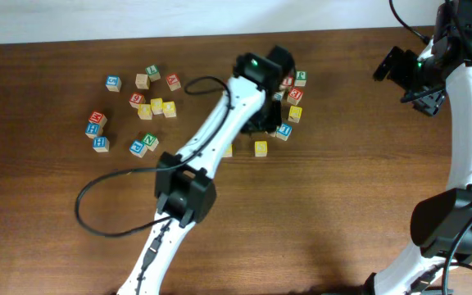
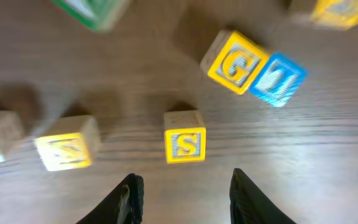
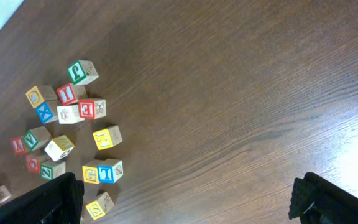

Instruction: Spell out RSS

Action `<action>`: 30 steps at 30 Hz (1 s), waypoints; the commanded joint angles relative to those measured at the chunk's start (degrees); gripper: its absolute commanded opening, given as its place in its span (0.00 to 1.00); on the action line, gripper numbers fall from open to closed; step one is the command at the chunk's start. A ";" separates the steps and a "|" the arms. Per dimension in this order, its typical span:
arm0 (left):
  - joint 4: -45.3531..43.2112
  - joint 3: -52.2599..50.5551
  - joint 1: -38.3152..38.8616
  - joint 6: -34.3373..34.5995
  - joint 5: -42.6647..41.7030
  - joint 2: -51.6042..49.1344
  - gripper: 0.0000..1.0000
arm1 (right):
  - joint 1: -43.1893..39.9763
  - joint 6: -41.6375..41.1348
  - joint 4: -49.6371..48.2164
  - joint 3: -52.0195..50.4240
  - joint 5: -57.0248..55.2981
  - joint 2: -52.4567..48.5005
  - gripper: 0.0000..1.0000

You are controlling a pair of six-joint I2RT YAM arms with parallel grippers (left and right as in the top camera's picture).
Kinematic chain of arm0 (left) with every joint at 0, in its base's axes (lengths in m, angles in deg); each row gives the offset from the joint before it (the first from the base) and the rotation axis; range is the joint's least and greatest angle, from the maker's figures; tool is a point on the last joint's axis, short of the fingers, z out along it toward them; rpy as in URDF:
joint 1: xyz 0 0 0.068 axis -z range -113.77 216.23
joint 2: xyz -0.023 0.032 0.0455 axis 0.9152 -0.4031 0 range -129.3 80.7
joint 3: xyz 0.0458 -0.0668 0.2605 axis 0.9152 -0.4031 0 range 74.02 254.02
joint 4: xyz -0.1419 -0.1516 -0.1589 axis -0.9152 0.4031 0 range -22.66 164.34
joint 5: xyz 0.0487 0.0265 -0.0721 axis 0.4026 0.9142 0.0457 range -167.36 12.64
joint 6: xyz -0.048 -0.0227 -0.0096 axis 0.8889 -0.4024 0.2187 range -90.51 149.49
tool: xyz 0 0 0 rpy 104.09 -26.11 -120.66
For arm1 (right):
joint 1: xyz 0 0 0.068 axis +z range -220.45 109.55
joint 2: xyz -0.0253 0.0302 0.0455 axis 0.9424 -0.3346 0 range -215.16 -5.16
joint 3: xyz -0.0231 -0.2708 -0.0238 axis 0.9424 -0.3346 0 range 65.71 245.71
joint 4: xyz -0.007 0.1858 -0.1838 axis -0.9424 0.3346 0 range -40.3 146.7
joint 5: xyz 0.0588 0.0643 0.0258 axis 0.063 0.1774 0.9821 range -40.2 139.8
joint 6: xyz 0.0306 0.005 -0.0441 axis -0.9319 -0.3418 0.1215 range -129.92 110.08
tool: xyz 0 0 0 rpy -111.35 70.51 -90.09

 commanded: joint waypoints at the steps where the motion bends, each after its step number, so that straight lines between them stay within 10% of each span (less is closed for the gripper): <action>1: 5.29 10.56 -4.31 -3.37 0.55 -0.04 0.37 | 0.15 0.20 -0.02 -0.15 -0.11 -0.35 0.98; 11: 5.55 11.91 -15.19 -12.68 -4.79 0.28 0.00 | 0.15 0.20 0.00 -0.15 -0.11 -0.35 0.98; 30: 2.19 -27.43 -24.11 -12.90 4.33 12.33 0.00 | 0.15 0.20 -0.02 -0.15 -0.11 -0.35 0.98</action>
